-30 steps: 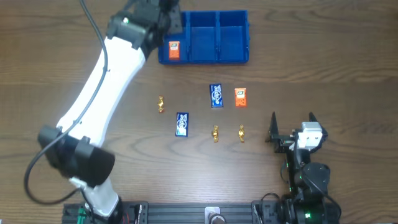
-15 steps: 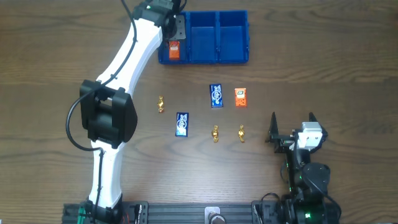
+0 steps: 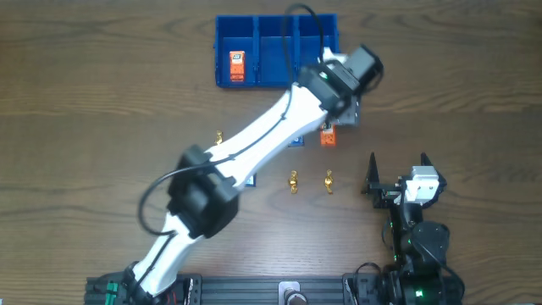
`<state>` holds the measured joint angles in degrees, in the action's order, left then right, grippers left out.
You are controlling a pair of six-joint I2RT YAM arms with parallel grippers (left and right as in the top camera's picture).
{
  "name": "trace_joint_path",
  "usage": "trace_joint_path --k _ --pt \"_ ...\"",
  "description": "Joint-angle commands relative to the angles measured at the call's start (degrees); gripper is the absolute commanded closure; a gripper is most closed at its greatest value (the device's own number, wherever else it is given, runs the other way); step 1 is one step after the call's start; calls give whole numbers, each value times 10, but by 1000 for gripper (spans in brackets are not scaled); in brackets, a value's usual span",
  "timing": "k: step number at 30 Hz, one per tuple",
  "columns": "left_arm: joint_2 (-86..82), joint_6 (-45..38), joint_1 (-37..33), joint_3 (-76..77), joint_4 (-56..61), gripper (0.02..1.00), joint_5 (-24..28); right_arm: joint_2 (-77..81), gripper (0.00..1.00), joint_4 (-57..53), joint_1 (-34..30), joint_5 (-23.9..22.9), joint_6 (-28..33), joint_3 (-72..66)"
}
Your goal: Sort Candies Into Trays
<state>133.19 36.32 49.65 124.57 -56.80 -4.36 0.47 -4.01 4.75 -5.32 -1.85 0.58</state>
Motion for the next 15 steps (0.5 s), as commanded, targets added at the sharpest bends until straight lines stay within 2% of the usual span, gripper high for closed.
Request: trace_joint_path --k 1,9,11,13,15 --pt "80 48 8 0 9 281 44 -3 3 -2 4 1 9 -1" --pt "111 58 9 0 14 290 39 -3 3 -2 4 1 9 -1" --pt "120 62 6 0 18 375 40 -3 3 -2 4 1 9 -1" --pt "128 70 6 0 18 538 40 -3 3 -2 4 1 9 -1" --pt "128 71 7 0 18 647 37 -3 3 -2 4 1 9 -1"
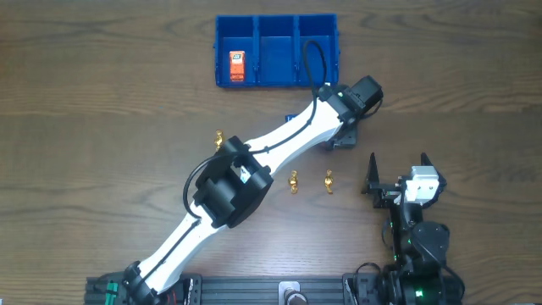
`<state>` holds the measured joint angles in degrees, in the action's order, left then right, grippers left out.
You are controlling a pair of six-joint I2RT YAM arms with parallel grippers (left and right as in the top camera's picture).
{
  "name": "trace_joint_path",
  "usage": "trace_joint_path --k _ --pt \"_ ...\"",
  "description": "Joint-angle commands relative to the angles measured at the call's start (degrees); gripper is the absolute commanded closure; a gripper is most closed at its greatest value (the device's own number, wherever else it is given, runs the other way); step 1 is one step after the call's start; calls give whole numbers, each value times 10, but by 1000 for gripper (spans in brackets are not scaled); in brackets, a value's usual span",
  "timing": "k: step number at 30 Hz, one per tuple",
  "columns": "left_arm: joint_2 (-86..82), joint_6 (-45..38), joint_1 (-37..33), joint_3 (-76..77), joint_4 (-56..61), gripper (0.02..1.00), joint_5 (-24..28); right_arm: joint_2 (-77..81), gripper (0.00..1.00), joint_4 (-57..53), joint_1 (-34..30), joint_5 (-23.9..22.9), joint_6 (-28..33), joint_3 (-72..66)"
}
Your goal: Sort Candies Into Trays
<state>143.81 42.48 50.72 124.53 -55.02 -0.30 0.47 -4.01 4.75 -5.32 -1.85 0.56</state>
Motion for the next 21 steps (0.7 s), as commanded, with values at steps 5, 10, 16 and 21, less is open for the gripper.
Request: trace_joint_path --k 5,10,16,21 --pt "-6 15 -5 1 0 715 -33 -3 3 -2 4 1 9 -1" --pt "-157 -36 -54 1 0 702 -132 -3 3 -2 4 1 9 -1" --pt "-209 -136 -220 1 -2 702 -75 -3 3 -2 4 1 9 -1" --pt "-164 -210 -303 1 3 711 -9 -3 3 -2 4 1 9 -1"
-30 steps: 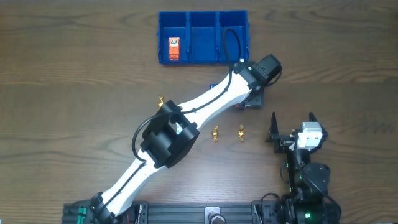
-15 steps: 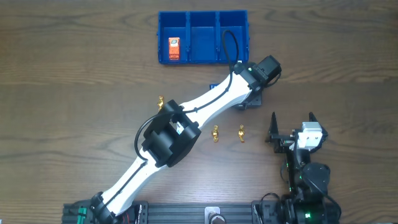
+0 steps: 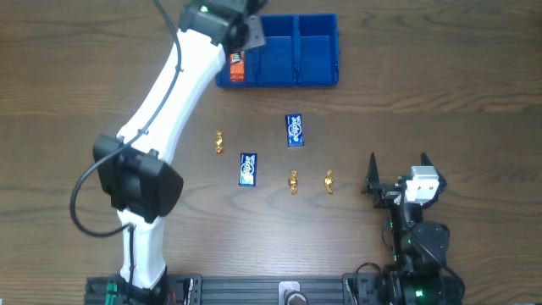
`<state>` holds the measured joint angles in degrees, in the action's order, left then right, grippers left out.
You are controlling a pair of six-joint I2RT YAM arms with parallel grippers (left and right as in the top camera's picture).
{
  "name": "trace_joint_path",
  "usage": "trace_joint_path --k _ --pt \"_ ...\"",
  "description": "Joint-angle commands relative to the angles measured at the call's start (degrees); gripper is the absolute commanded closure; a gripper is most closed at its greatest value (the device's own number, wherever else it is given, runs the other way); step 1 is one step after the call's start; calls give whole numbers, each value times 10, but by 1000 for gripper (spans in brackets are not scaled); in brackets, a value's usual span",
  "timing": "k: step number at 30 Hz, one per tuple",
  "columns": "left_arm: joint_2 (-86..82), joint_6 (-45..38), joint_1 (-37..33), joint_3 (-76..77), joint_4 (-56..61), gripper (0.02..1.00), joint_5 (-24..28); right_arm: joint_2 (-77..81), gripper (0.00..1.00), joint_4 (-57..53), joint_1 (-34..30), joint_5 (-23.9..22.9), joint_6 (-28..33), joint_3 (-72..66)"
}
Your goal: Sort Candies Into Trays
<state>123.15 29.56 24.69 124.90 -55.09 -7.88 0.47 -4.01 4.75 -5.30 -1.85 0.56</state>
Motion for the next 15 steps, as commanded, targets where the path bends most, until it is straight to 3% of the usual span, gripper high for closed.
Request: trace_joint_path --k 1,11,12,13,14,15 --pt "53 -98 -48 -3 8 711 75 -3 3 -2 4 1 9 -1" --pt "100 -116 -49 -3 12 663 75 -3 3 -2 4 1 9 -1" --pt "100 -116 -49 -3 12 614 74 -3 3 -2 4 1 9 -1" --pt "100 -116 -50 -3 13 505 73 -3 3 -2 4 1 9 -1" --pt "100 -111 -53 -3 14 218 73 -3 3 -2 4 1 9 -1" --pt "96 -98 -59 -3 15 154 73 -3 3 -2 4 1 9 -1"
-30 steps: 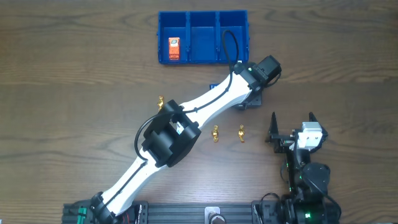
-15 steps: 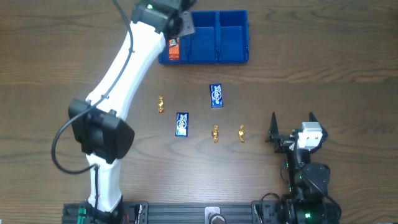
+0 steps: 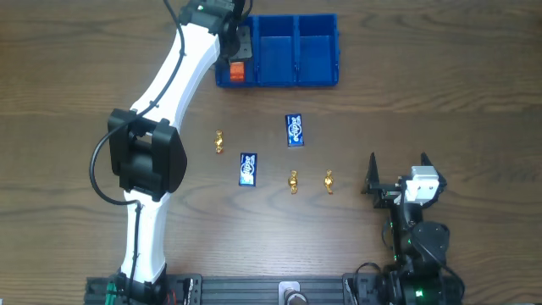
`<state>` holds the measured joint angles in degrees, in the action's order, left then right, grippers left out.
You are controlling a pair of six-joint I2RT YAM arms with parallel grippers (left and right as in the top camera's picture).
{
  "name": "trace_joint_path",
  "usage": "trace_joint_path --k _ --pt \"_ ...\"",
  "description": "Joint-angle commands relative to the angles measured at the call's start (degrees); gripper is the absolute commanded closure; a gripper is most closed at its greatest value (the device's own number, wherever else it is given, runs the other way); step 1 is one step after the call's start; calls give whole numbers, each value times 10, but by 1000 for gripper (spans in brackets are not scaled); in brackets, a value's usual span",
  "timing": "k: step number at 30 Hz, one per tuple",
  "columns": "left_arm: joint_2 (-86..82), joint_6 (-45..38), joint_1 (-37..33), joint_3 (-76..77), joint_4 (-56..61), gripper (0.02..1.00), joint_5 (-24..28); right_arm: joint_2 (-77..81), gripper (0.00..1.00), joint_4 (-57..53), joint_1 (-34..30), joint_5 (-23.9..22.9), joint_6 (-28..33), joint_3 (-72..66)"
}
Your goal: Sort Candies Into Trays
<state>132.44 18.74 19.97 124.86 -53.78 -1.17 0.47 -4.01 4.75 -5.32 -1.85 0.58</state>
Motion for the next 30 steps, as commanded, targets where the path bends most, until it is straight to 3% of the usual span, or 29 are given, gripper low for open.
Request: trace_joint_path --k 1,9,14,18,25,30 --pt "-3 10 -15 -2 2 130 7 -3 3 -2 4 1 9 -1" --pt "-312 10 -14 -66 23 121 -70 -3 3 -2 4 1 9 -1" --pt "-642 -54 -43 -433 268 91 -74 -3 3 -2 4 1 9 -1" --pt "-852 -107 -87 -683 406 34 -43 -3 3 -2 4 1 9 -1" --pt "-1181 -111 -140 -1039 552 20 -6 -3 3 -2 4 1 9 -1" --pt "-1304 -110 -156 -1191 571 20 0 -3 3 -2 4 1 9 -1"
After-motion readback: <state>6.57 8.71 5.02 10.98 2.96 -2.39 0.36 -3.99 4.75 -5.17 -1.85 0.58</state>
